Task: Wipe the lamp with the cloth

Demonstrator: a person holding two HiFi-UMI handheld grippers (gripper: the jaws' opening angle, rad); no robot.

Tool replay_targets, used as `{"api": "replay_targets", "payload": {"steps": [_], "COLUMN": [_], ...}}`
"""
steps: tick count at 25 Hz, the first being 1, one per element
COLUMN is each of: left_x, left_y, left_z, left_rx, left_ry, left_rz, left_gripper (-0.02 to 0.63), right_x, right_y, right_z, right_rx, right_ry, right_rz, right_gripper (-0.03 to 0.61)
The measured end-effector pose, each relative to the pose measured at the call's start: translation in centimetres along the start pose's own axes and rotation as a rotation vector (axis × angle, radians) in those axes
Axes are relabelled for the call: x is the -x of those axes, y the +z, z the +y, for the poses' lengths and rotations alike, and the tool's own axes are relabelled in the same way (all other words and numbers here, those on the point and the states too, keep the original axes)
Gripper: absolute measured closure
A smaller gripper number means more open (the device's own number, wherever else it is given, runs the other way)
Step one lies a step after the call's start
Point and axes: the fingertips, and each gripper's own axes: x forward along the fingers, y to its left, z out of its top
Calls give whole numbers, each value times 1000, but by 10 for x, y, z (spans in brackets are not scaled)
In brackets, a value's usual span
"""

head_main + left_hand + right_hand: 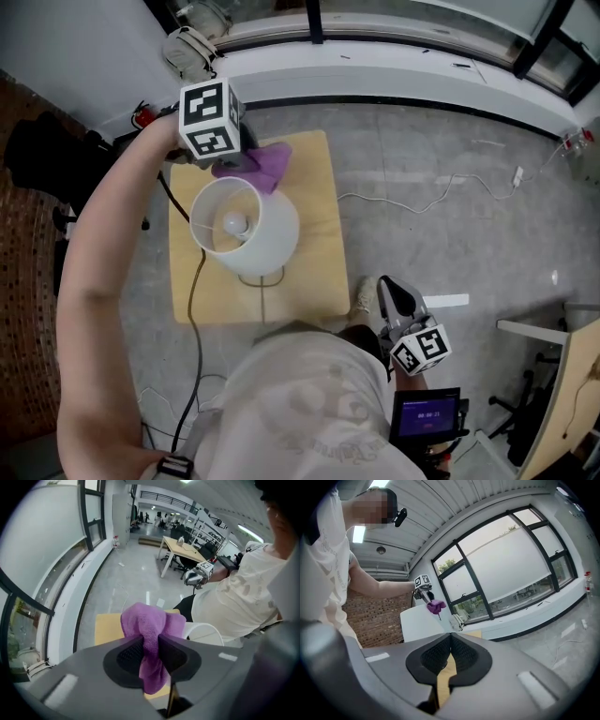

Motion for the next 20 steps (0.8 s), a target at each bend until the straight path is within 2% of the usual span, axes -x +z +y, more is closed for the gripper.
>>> {"api": "replay_targets", "payload": {"steps": [5, 11, 17, 20], "left_x": [-44, -83, -118, -131], "left_y": [-12, -18, -15, -15], "left_z": [5, 5, 24, 27], "left_rx": [17, -24, -37, -49], "left_ry": [-59, -165, -204, -198], "left_rz": [136, 215, 302, 336], "left_gripper": [526, 526, 526, 526], "right_x": [5, 6, 16, 25], "right_y": [8, 7, 12, 11], "right_z": [-32, -43, -75, -84], "right_rx": [-7, -19, -54, -66], "right_ry": [-11, -13, -49, -72], "right_rz": [0, 3, 1, 2], "right_gripper": [563, 563, 563, 563]}}
